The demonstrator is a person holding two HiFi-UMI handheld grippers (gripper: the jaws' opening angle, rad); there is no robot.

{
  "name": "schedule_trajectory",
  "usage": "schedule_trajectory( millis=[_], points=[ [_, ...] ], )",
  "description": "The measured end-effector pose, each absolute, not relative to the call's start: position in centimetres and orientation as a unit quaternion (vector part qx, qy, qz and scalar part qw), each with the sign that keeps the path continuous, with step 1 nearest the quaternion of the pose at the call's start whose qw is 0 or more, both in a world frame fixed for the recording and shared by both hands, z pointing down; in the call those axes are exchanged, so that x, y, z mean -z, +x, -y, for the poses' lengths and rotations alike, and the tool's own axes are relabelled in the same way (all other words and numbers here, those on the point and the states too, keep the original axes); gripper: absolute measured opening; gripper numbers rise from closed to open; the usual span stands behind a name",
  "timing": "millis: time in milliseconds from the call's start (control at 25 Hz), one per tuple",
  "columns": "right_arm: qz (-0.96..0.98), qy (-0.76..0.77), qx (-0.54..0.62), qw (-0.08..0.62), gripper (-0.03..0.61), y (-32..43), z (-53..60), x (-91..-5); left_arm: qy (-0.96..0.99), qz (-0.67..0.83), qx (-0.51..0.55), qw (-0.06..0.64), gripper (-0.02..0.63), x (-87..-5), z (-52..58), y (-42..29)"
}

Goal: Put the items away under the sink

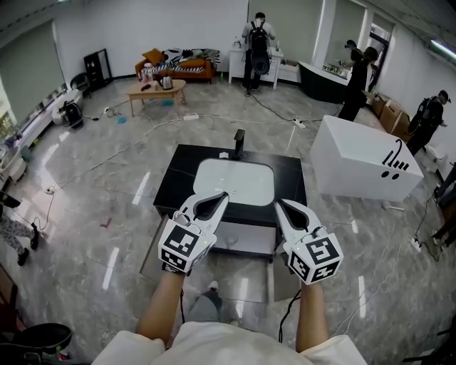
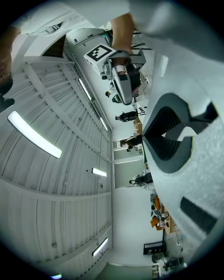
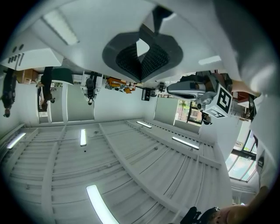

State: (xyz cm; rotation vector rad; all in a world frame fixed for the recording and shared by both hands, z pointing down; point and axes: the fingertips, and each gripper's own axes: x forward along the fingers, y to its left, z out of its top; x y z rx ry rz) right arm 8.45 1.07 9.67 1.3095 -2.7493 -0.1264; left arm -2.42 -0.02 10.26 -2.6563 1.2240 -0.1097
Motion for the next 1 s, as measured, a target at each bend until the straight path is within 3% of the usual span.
schedule_trajectory(
  millis=[1000],
  points=[
    [0.902, 0.428, 0.043, 0.038, 0.005, 9.3, -2.9, -9.9, -0.906, -0.404, 0.039, 0.120, 0.006, -10.5, -2.7, -0.7]
  ],
)
